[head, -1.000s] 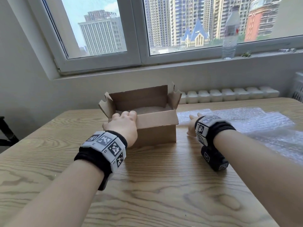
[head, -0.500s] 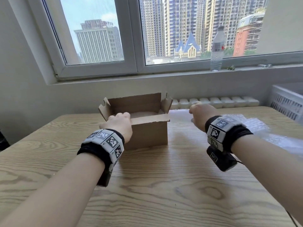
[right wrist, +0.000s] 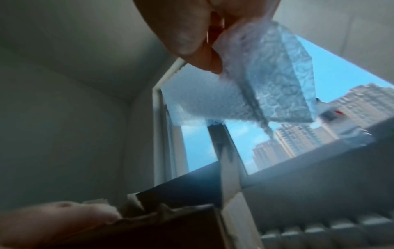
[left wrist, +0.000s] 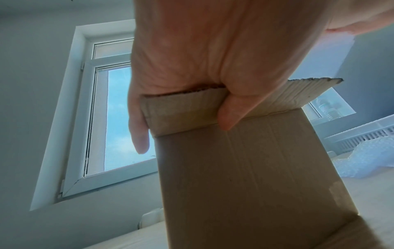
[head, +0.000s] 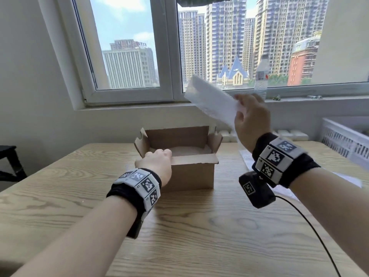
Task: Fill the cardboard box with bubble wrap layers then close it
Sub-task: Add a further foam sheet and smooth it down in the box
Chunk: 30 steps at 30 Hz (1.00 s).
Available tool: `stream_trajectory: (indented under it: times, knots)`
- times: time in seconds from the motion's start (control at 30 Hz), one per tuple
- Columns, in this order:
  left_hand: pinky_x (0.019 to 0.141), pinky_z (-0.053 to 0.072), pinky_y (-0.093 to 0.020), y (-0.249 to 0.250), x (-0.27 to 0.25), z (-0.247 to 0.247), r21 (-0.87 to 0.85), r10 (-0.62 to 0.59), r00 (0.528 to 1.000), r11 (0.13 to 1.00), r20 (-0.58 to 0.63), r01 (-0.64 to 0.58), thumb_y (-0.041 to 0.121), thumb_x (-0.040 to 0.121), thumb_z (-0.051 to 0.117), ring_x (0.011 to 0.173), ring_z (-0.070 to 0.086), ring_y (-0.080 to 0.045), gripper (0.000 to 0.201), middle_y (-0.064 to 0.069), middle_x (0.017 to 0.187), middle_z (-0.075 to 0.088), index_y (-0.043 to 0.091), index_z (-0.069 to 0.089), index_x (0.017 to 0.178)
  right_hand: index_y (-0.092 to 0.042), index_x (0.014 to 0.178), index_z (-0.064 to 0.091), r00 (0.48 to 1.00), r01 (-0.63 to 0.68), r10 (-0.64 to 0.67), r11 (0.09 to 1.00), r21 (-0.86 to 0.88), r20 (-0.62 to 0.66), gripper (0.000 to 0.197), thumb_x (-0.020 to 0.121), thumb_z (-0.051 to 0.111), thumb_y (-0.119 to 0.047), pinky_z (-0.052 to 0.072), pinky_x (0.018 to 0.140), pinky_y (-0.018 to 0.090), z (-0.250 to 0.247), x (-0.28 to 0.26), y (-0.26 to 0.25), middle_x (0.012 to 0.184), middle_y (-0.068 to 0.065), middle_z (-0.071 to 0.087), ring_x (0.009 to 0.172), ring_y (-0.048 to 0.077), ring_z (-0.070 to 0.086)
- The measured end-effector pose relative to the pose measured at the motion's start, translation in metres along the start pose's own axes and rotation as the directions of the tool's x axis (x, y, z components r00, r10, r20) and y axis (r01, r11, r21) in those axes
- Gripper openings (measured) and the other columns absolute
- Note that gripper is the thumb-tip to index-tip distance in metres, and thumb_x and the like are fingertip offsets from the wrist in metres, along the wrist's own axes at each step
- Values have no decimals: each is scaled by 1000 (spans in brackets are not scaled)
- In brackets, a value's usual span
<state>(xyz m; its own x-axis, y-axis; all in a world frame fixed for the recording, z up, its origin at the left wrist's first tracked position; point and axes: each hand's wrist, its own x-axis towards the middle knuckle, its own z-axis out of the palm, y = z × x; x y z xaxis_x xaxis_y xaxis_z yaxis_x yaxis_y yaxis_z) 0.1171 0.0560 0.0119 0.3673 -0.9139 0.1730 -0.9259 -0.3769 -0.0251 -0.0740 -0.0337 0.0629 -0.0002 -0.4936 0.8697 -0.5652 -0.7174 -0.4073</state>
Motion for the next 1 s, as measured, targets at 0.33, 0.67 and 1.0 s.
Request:
stream_trajectory:
  times: [0.33,0.67,1.0]
  knots:
    - [88,43,-46,-7,-33,7,-25,59,998,998,-22,-60,10,90,39,119,46,-29,33,-6,128,49,19,47,120,-4,75,71,865,402,-311,899,-173,394,25,55,73,10,48,58,29,28,-52,-59,78,11,60,73,32,64]
    - [97,37,-43,-15,-45,19,-15,121,979,992,-161,-125,18,90,44,123,46,-26,34,-4,130,51,21,47,124,-19,55,66,840,408,-246,874,-265,484,17,51,72,-4,37,79,28,41,-92,-55,64,-6,70,72,22,68]
    - [93,40,-37,-24,-47,18,16,131,969,991,-209,-130,31,89,49,112,53,-26,29,-5,118,56,15,56,112,-17,99,71,785,274,-140,952,-135,603,35,82,45,-3,32,99,31,43,-82,-60,107,1,71,108,23,61]
